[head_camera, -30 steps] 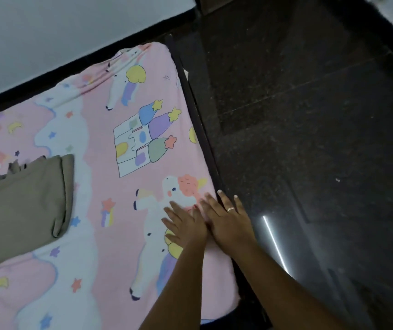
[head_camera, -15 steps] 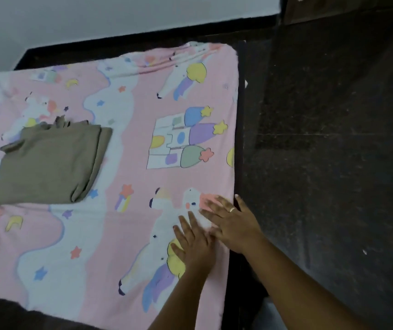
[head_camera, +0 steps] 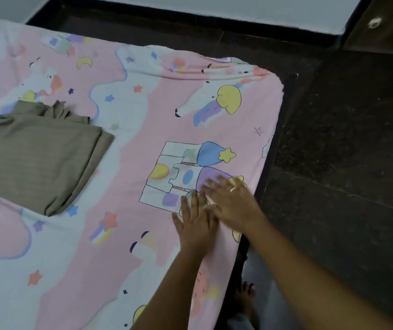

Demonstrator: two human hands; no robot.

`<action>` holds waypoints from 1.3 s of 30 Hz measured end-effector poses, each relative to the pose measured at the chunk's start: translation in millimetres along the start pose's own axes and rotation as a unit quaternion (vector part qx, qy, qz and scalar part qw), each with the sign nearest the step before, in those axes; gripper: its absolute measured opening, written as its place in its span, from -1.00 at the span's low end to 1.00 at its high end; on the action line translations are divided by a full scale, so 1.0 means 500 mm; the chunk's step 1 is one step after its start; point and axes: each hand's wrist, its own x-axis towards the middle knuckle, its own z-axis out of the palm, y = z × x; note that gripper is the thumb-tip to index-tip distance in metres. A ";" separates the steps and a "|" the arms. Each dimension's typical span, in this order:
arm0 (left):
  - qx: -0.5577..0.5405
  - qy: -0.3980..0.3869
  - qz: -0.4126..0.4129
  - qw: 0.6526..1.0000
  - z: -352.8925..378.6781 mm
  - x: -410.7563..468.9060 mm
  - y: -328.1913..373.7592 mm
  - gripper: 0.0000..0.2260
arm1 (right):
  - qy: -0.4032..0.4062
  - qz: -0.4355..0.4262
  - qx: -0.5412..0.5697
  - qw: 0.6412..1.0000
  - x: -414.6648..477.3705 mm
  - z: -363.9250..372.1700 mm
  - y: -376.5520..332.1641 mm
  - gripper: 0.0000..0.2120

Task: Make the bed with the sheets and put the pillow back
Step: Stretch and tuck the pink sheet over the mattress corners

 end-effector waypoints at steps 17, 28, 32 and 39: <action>-0.075 0.121 0.031 0.989 -0.057 0.191 0.172 -0.21 | 0.056 -0.051 -0.048 0.996 0.187 -0.101 0.259 -0.48; -0.095 0.063 -0.062 0.992 -0.138 0.340 0.335 -0.25 | -0.020 0.054 -0.117 0.991 0.372 -0.289 0.499 -0.39; -0.087 0.057 -0.095 0.990 -0.165 0.408 0.390 -0.12 | -0.028 -0.022 -0.092 0.995 0.367 -0.249 0.468 -0.43; -0.102 0.081 -0.097 0.987 -0.185 0.466 0.414 -0.26 | 0.001 -0.049 -0.098 0.994 0.459 -0.265 0.525 -0.46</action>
